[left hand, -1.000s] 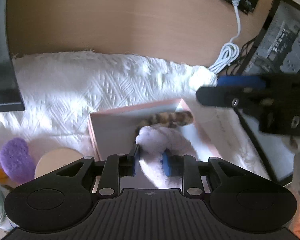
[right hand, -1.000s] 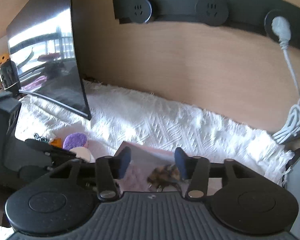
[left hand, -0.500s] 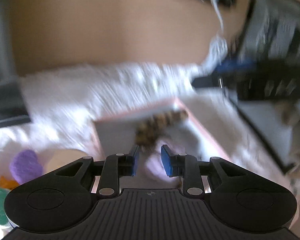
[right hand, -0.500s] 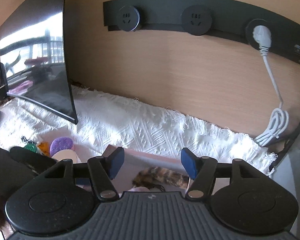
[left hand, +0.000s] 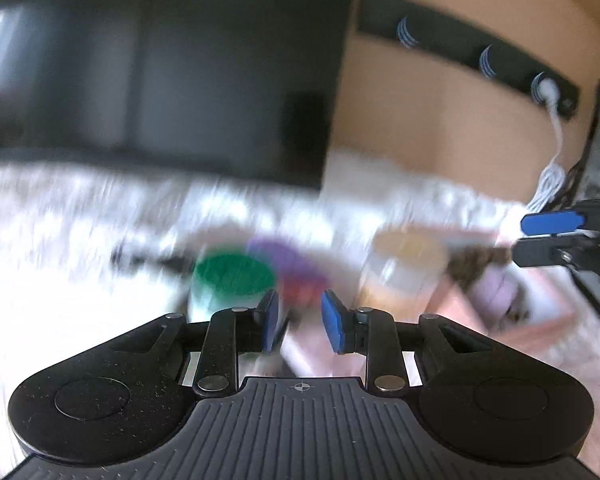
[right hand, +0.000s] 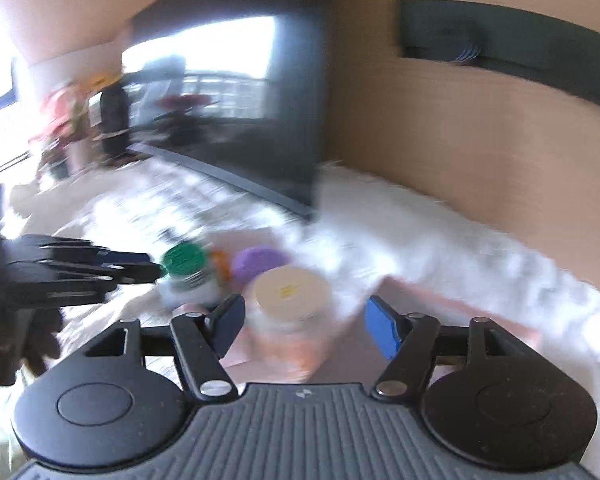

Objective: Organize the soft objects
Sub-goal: 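Move the right tool to the pink checkered cloth and grasp it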

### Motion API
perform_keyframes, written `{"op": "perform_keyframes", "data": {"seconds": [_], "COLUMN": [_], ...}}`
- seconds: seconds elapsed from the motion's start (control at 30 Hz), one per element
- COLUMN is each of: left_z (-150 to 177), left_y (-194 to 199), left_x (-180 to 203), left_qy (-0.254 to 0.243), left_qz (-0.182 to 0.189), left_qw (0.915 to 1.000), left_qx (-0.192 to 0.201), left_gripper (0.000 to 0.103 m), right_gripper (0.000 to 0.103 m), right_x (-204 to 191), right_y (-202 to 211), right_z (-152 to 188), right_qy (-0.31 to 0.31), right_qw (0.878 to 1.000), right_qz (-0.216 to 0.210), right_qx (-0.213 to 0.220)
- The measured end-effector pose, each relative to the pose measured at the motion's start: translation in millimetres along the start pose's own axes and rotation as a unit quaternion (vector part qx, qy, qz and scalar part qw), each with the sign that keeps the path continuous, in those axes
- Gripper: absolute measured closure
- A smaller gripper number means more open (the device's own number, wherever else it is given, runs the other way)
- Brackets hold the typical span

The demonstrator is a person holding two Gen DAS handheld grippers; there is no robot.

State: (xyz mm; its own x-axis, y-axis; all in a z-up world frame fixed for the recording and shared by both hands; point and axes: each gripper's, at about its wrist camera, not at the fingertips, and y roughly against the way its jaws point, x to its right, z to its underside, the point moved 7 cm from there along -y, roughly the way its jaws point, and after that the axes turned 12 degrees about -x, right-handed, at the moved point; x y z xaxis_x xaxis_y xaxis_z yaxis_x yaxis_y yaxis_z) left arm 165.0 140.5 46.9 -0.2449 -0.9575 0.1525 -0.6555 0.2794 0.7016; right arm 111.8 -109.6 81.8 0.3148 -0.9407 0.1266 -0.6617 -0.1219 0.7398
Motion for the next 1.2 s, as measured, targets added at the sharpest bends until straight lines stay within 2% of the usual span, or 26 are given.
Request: {"op": "perform_keyframes", "data": {"seconds": [0.07, 0.17, 0.27, 0.33, 0.4, 0.47, 0.57, 0.77, 0.9, 1.0, 1.07, 1.1, 1.17, 1.2], "left_z": [19.6, 38.9, 43.8, 46.0, 43.3, 42.9, 43.9, 65.1, 86.4, 95.9, 97.2, 97.6, 97.2, 94.3], "left_y": [-9.4, -21.0, -32.4, -36.9, -43.3, -50.5, -56.3, -43.5, -21.4, -8.1, -3.6, -2.5, -1.7, -2.7], "left_x": [-10.9, -26.2, -46.1, -53.5, -51.9, -46.5, -39.3, -29.1, -36.9, -46.9, -53.5, -56.0, -58.2, -59.8], "left_qy": [0.027, 0.078, 0.148, 0.175, 0.162, 0.139, 0.113, 0.050, 0.050, 0.068, 0.087, 0.096, 0.114, 0.121], "left_qz": [-0.001, 0.006, 0.007, 0.009, 0.003, -0.020, -0.037, -0.052, -0.054, -0.055, -0.043, -0.035, -0.018, -0.011], "left_qw": [0.9995, 0.9968, 0.9890, 0.9845, 0.9868, 0.9900, 0.9927, 0.9965, 0.9962, 0.9952, 0.9946, 0.9941, 0.9926, 0.9919], "left_qx": [-0.016, -0.014, -0.006, 0.002, 0.000, -0.011, -0.019, -0.042, -0.047, -0.043, -0.038, -0.037, -0.037, -0.037], "left_gripper": [0.074, 0.074, 0.074, 0.074, 0.074, 0.074, 0.073, 0.074, 0.078, 0.079, 0.079, 0.079, 0.079, 0.079], "right_gripper": [0.034, 0.034, 0.034, 0.034, 0.034, 0.034, 0.034, 0.034, 0.035, 0.035, 0.042, 0.059, 0.082, 0.085], "right_x": [-23.5, -50.4, -61.2, -64.6, -64.0, -59.1, -57.9, -80.5, -100.5, -109.6, -111.7, -111.0, -108.3, -106.4], "right_y": [-13.3, -35.2, -58.5, -72.2, -78.5, -81.4, -79.8, -83.9, -103.3, -124.2, -136.6, -142.2, -149.3, -147.6], "right_z": [13.4, 36.5, 57.9, 69.9, 78.7, 80.9, 73.8, 49.2, 37.0, 27.1, 23.5, 22.7, 25.3, 27.0], "right_qy": [0.031, 0.055, 0.057, 0.055, 0.048, 0.041, 0.045, 0.138, 0.191, 0.202, 0.198, 0.191, 0.163, 0.150], "right_qw": [0.999, 0.998, 0.997, 0.996, 0.996, 0.997, 0.997, 0.990, 0.980, 0.977, 0.978, 0.980, 0.984, 0.986], "right_qz": [-0.006, -0.020, -0.040, -0.042, -0.039, -0.038, -0.025, 0.034, 0.048, 0.052, 0.049, 0.044, 0.019, 0.003], "right_qx": [-0.007, -0.021, -0.043, -0.056, -0.059, -0.062, -0.053, -0.023, -0.024, -0.030, -0.037, -0.046, -0.075, -0.078]}}
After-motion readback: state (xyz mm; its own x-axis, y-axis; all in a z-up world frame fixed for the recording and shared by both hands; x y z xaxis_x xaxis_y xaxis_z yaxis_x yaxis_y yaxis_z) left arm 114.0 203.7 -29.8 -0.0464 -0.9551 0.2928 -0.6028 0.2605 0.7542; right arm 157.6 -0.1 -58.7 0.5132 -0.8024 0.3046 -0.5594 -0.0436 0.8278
